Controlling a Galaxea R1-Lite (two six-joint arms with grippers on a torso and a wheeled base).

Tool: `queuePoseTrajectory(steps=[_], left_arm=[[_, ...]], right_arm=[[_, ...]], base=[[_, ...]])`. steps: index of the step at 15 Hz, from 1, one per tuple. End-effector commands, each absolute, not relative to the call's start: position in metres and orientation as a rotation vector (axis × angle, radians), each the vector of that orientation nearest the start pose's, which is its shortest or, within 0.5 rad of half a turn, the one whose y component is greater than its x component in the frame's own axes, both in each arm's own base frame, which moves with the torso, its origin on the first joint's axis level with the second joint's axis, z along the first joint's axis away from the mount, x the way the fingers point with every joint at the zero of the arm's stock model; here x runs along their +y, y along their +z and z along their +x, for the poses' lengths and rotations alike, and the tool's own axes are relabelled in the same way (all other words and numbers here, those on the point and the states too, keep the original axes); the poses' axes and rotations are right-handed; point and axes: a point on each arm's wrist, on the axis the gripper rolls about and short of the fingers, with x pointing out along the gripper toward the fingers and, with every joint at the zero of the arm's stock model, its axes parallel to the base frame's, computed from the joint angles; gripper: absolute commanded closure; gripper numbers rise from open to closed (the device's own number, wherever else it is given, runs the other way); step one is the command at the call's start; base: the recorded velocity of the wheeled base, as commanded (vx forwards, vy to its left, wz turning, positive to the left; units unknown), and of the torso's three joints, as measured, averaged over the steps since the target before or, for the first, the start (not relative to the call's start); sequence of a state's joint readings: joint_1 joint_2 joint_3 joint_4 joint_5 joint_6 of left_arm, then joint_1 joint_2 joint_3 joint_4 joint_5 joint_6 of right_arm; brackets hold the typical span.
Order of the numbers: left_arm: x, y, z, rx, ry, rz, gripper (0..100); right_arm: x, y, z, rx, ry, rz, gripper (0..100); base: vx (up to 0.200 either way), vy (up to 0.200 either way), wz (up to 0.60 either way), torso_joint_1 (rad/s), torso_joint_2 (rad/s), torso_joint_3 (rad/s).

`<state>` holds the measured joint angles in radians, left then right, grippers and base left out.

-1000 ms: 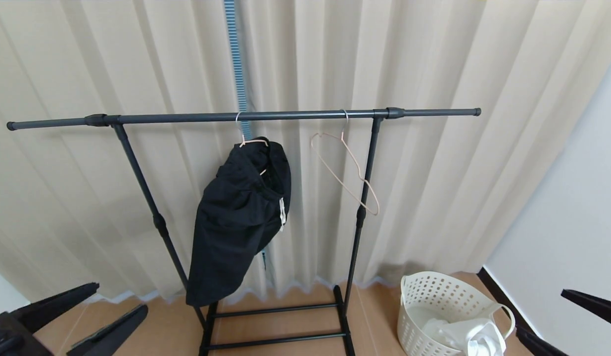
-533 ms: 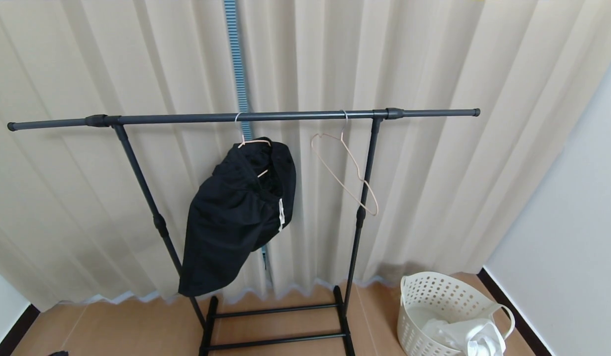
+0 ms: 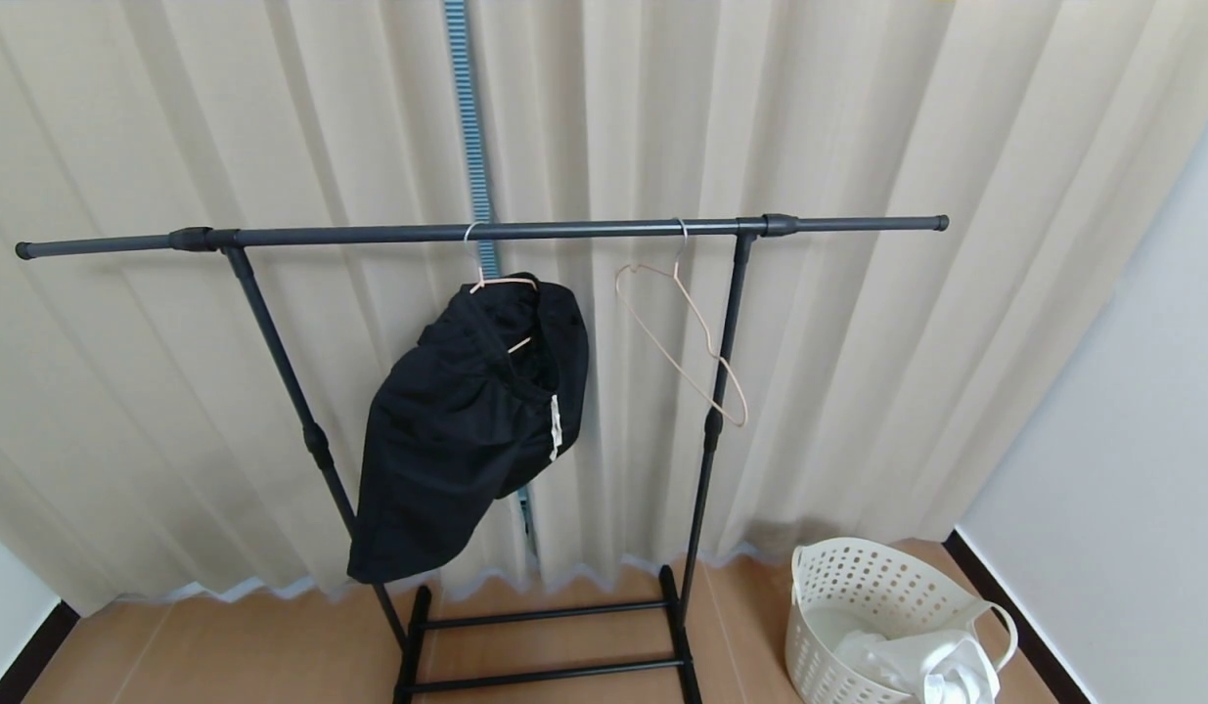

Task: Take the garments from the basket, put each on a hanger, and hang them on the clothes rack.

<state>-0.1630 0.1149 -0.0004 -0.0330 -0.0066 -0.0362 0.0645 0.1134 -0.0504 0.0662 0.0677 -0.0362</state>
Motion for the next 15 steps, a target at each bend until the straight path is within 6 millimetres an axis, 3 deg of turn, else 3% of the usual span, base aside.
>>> queuePoseTrajectory(steps=[1,3,5,6,7,8,15], left_arm=[[0.0024,0.0803,-0.0151,0.066,-0.153,0.002,0],[0.0015,0.0803,-0.0152,0.062,-0.102,0.075,0],[-0.0011,0.0802,-0.0159,0.061,0.06,0.082,0],[-0.0011,0.0802,-0.0159,0.061,0.06,0.082,0],[-0.0016,0.0808,-0.0166,0.041,0.004,-0.028,0],[-0.0015,0.0802,-0.0201,0.0,-0.118,-0.032,0],[-0.0018,0.0795,-0.0225,-0.031,-0.109,-0.029,0]], right_arm=[[0.002,0.0841,-0.0224,0.062,0.038,-0.032,0],[0.002,0.084,-0.0224,0.064,0.038,-0.032,0],[0.0021,0.0835,-0.0229,0.06,0.046,-0.034,0],[0.0021,0.0835,-0.0229,0.06,0.046,-0.034,0],[0.0021,0.0837,-0.0233,0.053,0.045,-0.034,0],[0.0021,0.0836,-0.0239,0.045,0.047,-0.035,0],[0.0024,0.0827,-0.0268,0.011,0.091,-0.035,0]], base=[[0.0,0.0,0.0,0.0,0.0,0.0],[0.0,0.0,0.0,0.0,0.0,0.0],[0.0,0.0,0.0,0.0,0.0,0.0],[0.0,0.0,0.0,0.0,0.0,0.0],[0.0,0.0,0.0,0.0,0.0,0.0],[0.0,0.0,0.0,0.0,0.0,0.0],[0.0,0.0,0.0,0.0,0.0,0.0]])
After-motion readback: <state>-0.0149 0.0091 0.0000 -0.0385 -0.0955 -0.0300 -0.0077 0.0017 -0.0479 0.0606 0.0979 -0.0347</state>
